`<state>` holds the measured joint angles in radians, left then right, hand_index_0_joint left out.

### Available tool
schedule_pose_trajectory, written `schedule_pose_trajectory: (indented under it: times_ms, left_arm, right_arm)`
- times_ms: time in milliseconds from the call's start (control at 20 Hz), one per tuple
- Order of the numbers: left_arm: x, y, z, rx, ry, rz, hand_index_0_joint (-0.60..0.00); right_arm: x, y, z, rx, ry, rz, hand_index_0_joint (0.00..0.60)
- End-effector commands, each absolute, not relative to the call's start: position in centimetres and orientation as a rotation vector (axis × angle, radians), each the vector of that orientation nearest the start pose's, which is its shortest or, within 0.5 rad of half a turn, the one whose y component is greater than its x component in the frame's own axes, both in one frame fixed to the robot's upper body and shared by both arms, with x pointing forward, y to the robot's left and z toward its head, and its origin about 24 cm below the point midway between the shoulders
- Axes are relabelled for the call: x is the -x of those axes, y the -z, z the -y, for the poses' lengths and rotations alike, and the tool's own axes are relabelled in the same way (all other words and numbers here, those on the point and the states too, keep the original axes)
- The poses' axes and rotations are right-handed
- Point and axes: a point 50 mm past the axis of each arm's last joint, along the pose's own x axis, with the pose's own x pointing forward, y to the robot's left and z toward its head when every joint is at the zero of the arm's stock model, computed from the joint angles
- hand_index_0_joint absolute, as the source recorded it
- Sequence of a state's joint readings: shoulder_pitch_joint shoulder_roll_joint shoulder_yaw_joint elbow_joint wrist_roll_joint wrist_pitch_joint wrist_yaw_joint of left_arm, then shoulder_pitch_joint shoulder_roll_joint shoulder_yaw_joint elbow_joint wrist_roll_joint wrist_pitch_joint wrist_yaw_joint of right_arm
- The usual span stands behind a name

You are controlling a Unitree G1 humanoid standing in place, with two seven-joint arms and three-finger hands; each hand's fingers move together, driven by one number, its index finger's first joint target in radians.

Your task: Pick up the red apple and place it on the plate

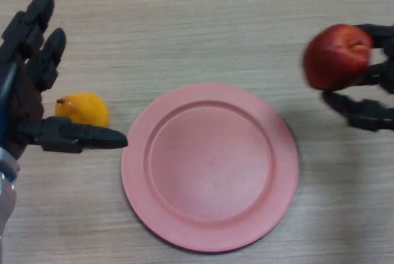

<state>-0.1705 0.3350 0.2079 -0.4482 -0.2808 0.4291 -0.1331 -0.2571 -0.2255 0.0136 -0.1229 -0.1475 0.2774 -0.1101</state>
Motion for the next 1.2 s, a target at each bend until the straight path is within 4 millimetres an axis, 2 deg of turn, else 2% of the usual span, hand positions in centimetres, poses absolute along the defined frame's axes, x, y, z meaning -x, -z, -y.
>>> schedule_pose_trajectory:
  times_ms: [50, 150, 300, 350, 400, 450, 500, 550, 600, 650, 700, 750, 800, 850, 950, 1100, 1200]
  left_arm:
    - [-25.4, -20.7, -21.8, -0.159, 0.058, 0.456, 0.000]
    - [-25.6, -21.0, -22.3, -0.083, 0.040, 0.436, 0.000]
    - [-25.6, -20.7, -22.6, -0.053, 0.047, 0.393, 0.000]
    - [-25.6, -20.6, -22.8, -0.048, 0.040, 0.394, -0.050]
    - [-25.6, -20.6, -22.8, -0.050, 0.036, 0.395, -0.150]
    - [-25.7, -20.5, -23.0, -0.054, 0.024, 0.398, -0.300]
    - [-25.7, -20.4, -23.2, -0.060, 0.013, 0.400, -0.400]
    - [-25.7, -20.2, -23.4, -0.091, 0.006, 0.397, -0.452]
    - [-25.7, -20.1, -23.3, -0.105, 0.009, 0.394, -0.352]
    - [-25.7, -19.8, -23.1, -0.146, 0.016, 0.390, -0.203]
    - [-25.6, -19.5, -22.9, -0.176, 0.023, 0.384, -0.102]
    - [-25.6, -19.6, -22.8, -0.177, 0.025, 0.383, -0.077]
    - [-25.5, -19.6, -22.7, -0.177, 0.026, 0.383, -0.060]
    - [-25.3, -20.0, -22.8, -0.179, 0.029, 0.390, -0.034]
    - [-24.9, -19.7, -22.6, -0.207, 0.026, 0.396, 0.000]
    - [-24.3, -18.5, -21.8, -0.155, 0.032, 0.363, 0.000]
    - [-23.9, -18.2, -21.5, -0.160, 0.053, 0.366, 0.000]
  right_arm:
    - [-29.3, -14.3, 15.8, 0.401, 0.161, 0.268, 0.600]
    - [-29.2, -12.8, 13.7, 0.470, 0.149, 0.240, 0.600]
    - [-29.0, -11.2, 12.5, 0.519, 0.143, 0.221, 0.600]
    - [-28.9, -10.6, 12.1, 0.528, 0.126, 0.201, 0.600]
    - [-28.8, -10.6, 12.0, 0.529, 0.116, 0.198, 0.600]
    - [-28.6, -10.3, 11.5, 0.522, 0.074, 0.190, 0.600]
    - [-28.4, -10.1, 11.1, 0.512, 0.032, 0.182, 0.600]
    - [-28.0, -9.9, 10.4, 0.495, -0.031, 0.175, 0.600]
    - [-27.9, -9.9, 10.3, 0.490, -0.045, 0.176, 0.600]
    - [-27.6, -10.2, 9.9, 0.473, -0.072, 0.190, 0.600]
    - [-27.3, -10.4, 9.5, 0.451, -0.094, 0.204, 0.600]
    - [-27.2, -10.7, 9.4, 0.437, -0.101, 0.212, 0.450]
    - [-27.2, -11.0, 9.2, 0.424, -0.107, 0.221, 0.350]
    - [-26.9, -11.8, 9.0, 0.397, -0.125, 0.245, 0.200]
    - [-25.8, -14.0, 9.1, 0.323, -0.169, 0.296, 0.000]
    - [-25.2, -15.4, 10.3, 0.285, -0.167, 0.327, 0.000]
    - [-25.6, -16.2, 11.1, 0.300, -0.165, 0.331, 0.000]
